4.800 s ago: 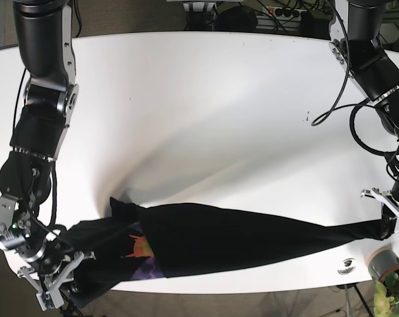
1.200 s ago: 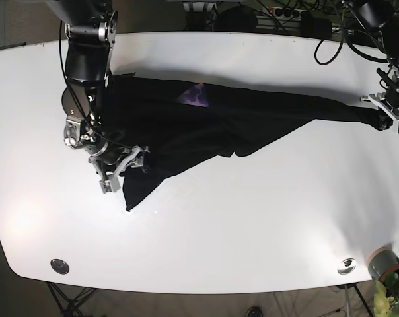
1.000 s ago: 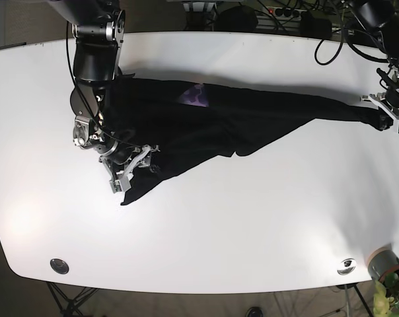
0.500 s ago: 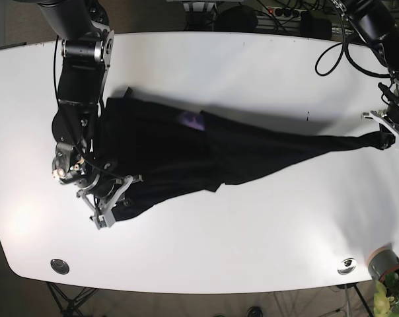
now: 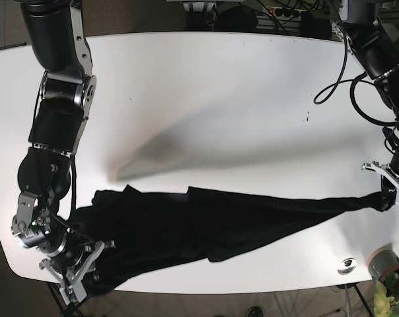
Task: Fold the T-shirt properly
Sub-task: 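Lift the black shirt with both grippers and shake it out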
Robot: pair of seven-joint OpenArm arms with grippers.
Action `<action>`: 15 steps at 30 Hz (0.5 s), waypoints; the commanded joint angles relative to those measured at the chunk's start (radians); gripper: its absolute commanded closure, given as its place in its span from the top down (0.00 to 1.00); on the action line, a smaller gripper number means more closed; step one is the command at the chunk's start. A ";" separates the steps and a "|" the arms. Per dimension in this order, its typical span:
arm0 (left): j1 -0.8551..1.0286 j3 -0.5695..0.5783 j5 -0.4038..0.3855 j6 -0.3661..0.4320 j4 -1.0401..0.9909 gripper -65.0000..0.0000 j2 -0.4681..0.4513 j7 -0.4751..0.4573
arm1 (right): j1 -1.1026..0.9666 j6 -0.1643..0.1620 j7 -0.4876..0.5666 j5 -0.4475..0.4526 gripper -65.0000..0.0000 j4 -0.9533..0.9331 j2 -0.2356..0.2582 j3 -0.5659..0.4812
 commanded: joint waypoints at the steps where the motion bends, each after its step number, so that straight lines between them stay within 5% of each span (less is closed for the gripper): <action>1: -0.065 -0.004 -0.001 0.022 0.018 0.00 -0.051 -0.017 | 0.099 -0.003 0.030 0.008 0.03 0.013 0.029 -0.006; 11: -0.272 0.036 -0.003 0.022 0.013 0.00 -0.129 0.077 | 0.346 0.000 0.029 0.008 0.03 -0.027 0.091 -0.084; 15: -0.314 0.077 -0.003 0.022 0.018 0.00 -0.159 0.078 | 0.423 0.029 0.027 0.008 0.03 -0.030 0.091 -0.090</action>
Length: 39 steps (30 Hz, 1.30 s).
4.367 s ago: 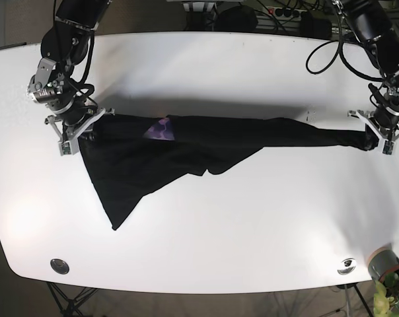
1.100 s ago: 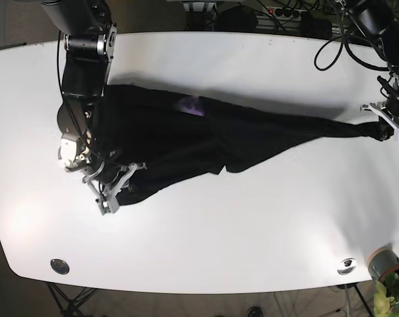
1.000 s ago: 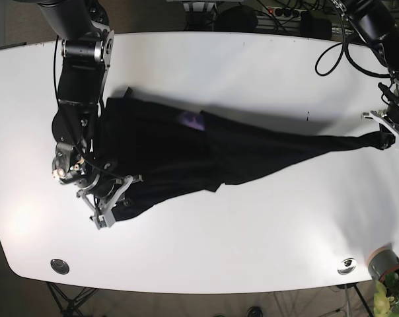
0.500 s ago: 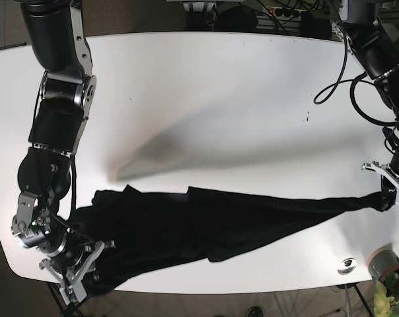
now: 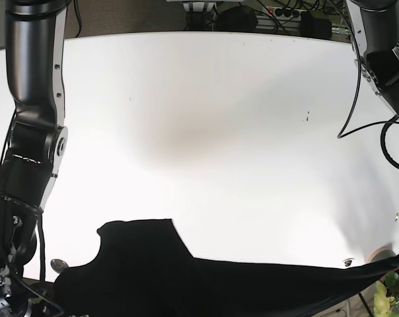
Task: Fold the T-shirt properly
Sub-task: 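Lift the black shirt with both grippers and shake it out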
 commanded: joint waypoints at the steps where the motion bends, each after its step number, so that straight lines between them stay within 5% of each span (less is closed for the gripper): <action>1: -0.034 0.005 0.012 0.022 0.018 0.00 -0.036 -0.004 | 0.071 -0.004 0.026 -0.017 0.03 0.011 0.012 -0.002; 23: -0.032 0.022 0.010 0.022 0.019 0.00 -0.033 -0.009 | 0.090 -0.001 0.026 -0.017 0.03 0.016 0.004 -0.002; 39: 0.180 0.059 0.003 0.022 0.027 0.00 0.047 -0.010 | -0.386 -0.001 0.028 -0.026 0.03 0.288 -0.029 0.036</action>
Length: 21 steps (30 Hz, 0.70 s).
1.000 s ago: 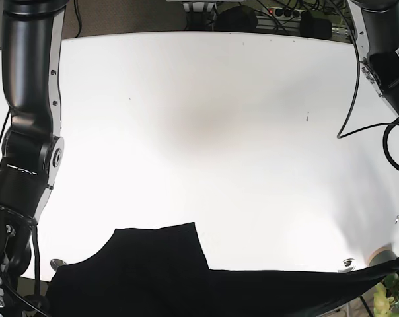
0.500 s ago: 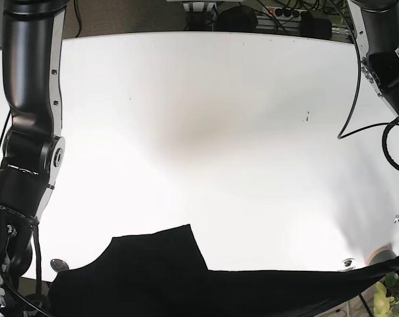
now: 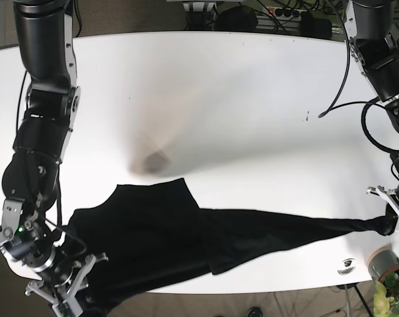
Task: Fold the T-shirt properly
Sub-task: 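Lift the black shirt with both grippers and shake it out, then lay the shirt down and open the left gripper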
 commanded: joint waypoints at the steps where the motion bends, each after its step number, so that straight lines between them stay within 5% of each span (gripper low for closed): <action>1: 0.012 -0.007 -0.010 0.015 0.030 0.00 -0.021 -0.031 | -0.036 -0.002 0.033 0.008 0.03 0.089 -0.011 0.055; 21: 0.325 -0.125 -0.012 0.015 0.026 0.00 0.051 -0.031 | -0.592 -0.001 0.038 0.017 0.03 0.281 -0.135 0.263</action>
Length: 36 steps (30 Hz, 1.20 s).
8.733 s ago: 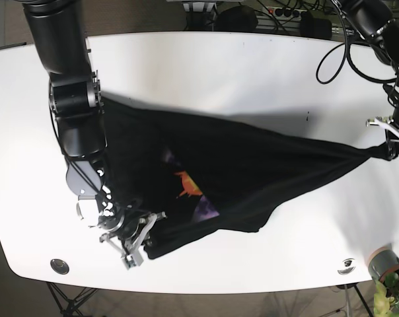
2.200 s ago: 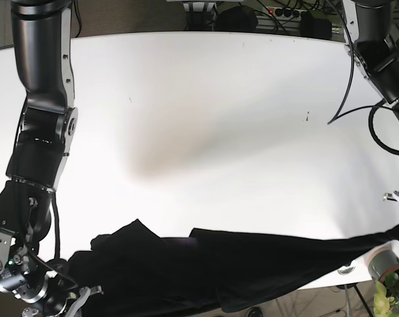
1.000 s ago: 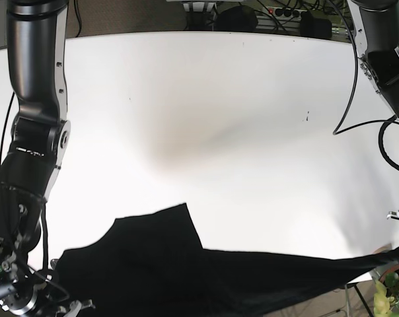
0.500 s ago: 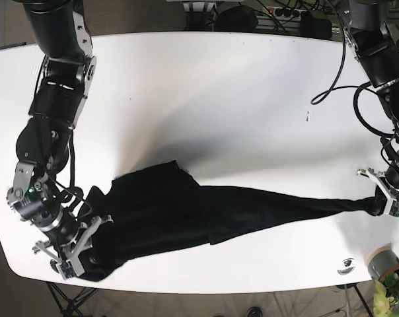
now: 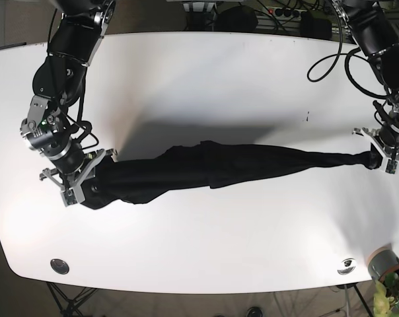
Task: Fold the T-shirt properly
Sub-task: 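Lay the shirt down and open the left gripper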
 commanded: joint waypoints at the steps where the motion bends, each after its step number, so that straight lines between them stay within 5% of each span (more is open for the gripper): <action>1: 0.003 -0.006 -0.013 0.009 0.016 0.00 -0.021 -0.023 | -0.004 0.000 0.022 0.009 0.03 0.022 -0.008 0.020; 6: 0.057 -0.009 -0.013 0.009 0.024 0.03 -0.001 -0.017 | -0.073 0.000 0.024 0.009 0.03 0.060 -0.017 0.026; 13: 0.122 -0.042 -0.043 0.009 0.024 0.47 0.021 -0.015 | -0.140 0.000 0.024 0.008 0.03 0.115 -0.047 0.026; 16: 0.154 -0.090 -0.097 0.009 0.024 0.57 0.033 -0.013 | -0.179 0.000 0.024 0.008 0.03 0.134 -0.052 0.026; 26: 0.220 -0.177 -0.210 0.009 0.024 0.57 0.032 -0.013 | -0.318 -0.007 0.025 0.008 0.08 0.140 -0.089 0.027; 36: 0.195 -0.158 -0.230 0.009 0.051 0.57 0.053 -0.020 | -0.387 -0.011 0.139 0.008 0.47 0.140 -0.089 0.026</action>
